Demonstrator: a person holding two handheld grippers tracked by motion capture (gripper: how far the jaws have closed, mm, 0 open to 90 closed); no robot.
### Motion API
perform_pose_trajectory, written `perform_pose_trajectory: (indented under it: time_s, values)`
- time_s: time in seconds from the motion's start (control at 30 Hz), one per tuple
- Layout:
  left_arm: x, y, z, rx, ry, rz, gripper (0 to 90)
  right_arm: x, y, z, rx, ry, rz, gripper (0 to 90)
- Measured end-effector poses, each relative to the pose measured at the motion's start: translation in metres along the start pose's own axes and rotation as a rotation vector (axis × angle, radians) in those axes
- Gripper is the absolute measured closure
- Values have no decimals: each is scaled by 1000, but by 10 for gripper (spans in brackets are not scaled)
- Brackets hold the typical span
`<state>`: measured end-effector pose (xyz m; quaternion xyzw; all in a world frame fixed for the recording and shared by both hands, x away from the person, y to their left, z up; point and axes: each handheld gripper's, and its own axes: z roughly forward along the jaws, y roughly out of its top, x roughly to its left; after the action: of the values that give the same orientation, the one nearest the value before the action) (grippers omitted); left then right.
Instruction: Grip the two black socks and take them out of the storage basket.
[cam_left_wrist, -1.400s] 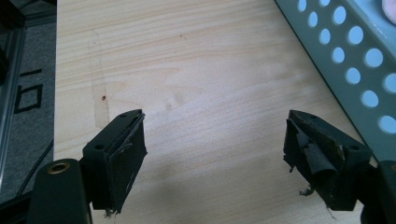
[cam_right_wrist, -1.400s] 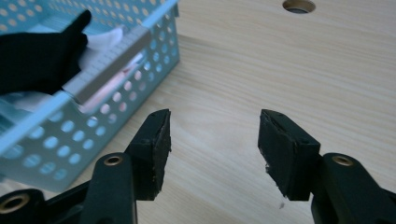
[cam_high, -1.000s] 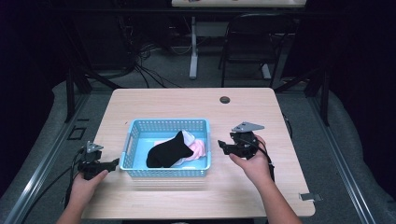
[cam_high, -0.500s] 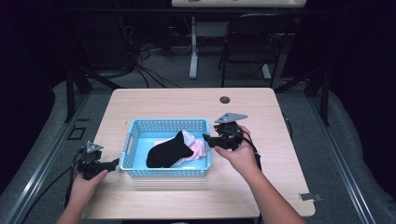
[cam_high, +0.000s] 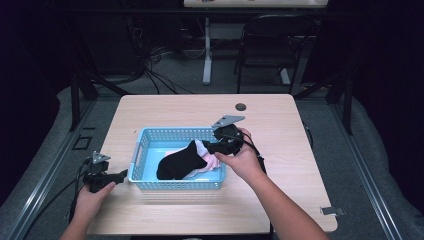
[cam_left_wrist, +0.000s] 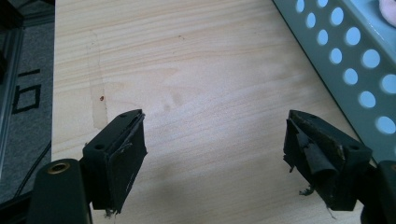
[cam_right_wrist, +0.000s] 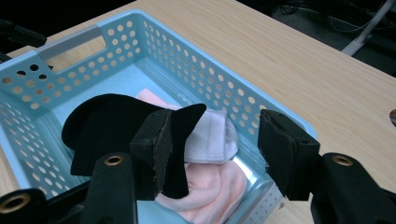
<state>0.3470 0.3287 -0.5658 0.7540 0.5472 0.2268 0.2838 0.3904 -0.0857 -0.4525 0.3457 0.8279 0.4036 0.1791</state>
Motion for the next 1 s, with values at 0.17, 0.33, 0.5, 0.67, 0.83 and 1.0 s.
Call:
perform_pose_trajectory:
  time_s: [0.17,0.33,0.5,0.67,0.83,1.0]
  values:
    - [0,0,0,-2,0,-1,209,2,7,12,13,10,-5,450]
    - [0,0,0,-2,-1,0,209,6,12,24,23,25,-10,474]
    - [0,0,0,-3,-1,-1,209,8,16,37,35,33,-12,501]
    - [0,0,0,-3,-1,-1,209,9,17,54,49,43,19,531]
    - [0,0,0,-4,-2,0,209,9,16,66,74,33,48,547]
    - [0,0,0,-3,-3,1,209,7,14,80,94,23,96,550]
